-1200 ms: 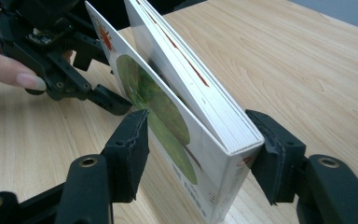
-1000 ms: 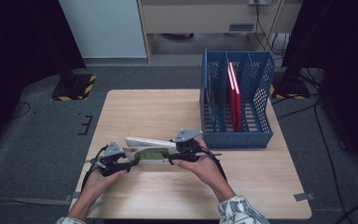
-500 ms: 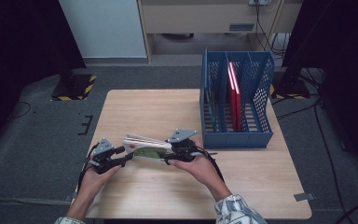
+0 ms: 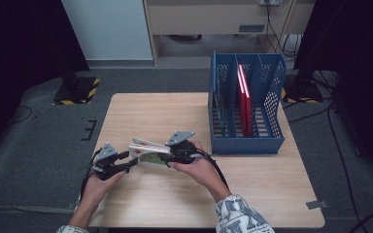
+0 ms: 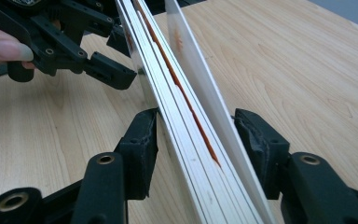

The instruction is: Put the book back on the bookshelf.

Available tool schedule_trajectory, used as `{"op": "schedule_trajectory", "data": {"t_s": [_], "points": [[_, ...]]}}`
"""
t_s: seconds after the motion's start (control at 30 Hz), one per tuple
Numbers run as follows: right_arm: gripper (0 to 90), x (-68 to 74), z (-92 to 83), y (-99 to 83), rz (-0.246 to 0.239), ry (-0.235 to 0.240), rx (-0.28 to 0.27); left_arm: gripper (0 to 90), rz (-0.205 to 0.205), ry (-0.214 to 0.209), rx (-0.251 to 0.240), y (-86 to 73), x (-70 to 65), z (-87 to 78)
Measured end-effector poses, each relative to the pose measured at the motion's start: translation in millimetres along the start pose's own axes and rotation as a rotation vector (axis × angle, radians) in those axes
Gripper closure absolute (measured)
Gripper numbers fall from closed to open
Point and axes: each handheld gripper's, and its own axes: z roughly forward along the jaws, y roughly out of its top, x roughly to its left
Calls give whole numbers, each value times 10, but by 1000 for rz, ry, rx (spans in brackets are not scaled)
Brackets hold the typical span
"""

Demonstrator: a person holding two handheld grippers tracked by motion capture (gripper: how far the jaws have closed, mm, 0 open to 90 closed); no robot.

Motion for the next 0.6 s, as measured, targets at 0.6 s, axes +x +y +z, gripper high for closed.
{"op": "schedule_trajectory", "data": {"t_s": [0.6], "points": [[662, 1, 36, 22, -1, 28, 0, 430, -41, 30, -6, -15, 90, -48]]}}
